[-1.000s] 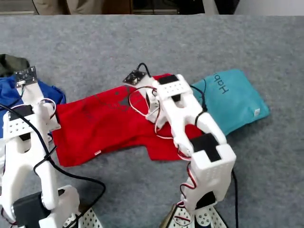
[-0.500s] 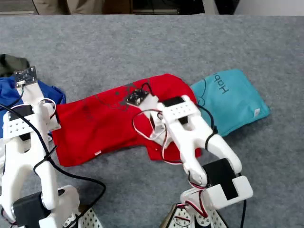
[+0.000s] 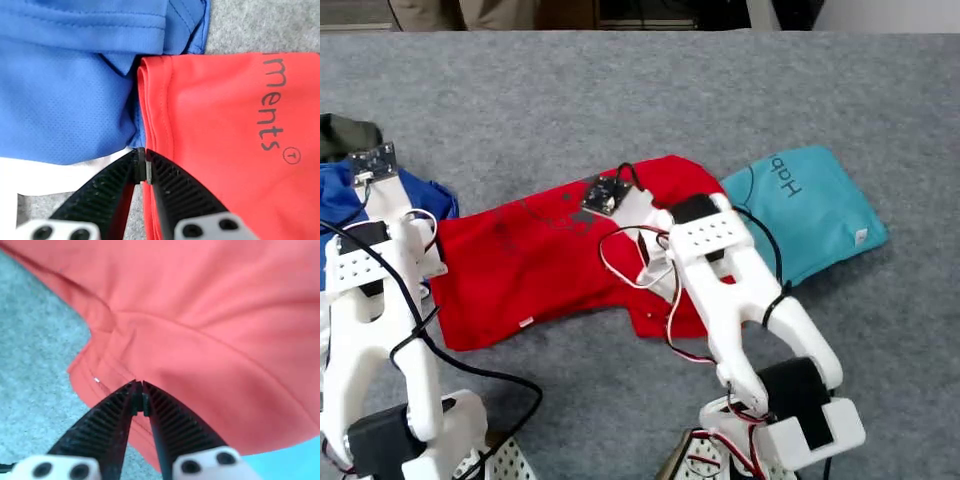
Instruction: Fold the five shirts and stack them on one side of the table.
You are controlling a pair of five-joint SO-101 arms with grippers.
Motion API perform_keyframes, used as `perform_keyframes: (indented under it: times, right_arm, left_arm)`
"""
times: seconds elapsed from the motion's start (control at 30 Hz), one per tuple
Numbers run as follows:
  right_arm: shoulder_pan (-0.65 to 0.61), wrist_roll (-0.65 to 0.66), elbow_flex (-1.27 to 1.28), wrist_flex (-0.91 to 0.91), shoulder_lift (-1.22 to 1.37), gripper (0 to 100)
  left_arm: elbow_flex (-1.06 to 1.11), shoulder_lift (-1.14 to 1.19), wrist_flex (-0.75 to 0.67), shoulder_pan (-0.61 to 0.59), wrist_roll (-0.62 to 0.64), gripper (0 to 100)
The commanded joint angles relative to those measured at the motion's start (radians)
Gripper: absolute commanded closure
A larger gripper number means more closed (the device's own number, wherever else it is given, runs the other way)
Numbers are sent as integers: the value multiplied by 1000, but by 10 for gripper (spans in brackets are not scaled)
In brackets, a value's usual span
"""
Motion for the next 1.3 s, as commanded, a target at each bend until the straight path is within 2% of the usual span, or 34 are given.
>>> perform_keyframes:
  times: [0.0, 0.37, 0.67, 0.9, 1.03, 1.27]
  right_arm:
    - [-28, -2, -13, -58, 44, 993]
    - [-120, -17, 151, -104, 99, 993]
    - [-122, -5, 274, -84, -93, 993]
    - [-84, 18, 171, -5, -226, 993]
    - [-84, 18, 142, -63, -170, 993]
    - [-84, 18, 139, -180, 79, 993]
  left_arm:
    - [-12, -42, 5, 2, -8, 982]
    - [-6, -44, 5, -5, -8, 982]
    - [-9, -36, 5, -2, -8, 982]
    - [-11, -38, 5, 2, -8, 982]
    - [-6, -41, 6, 2, -8, 982]
    - [-5, -44, 9, -5, -8, 982]
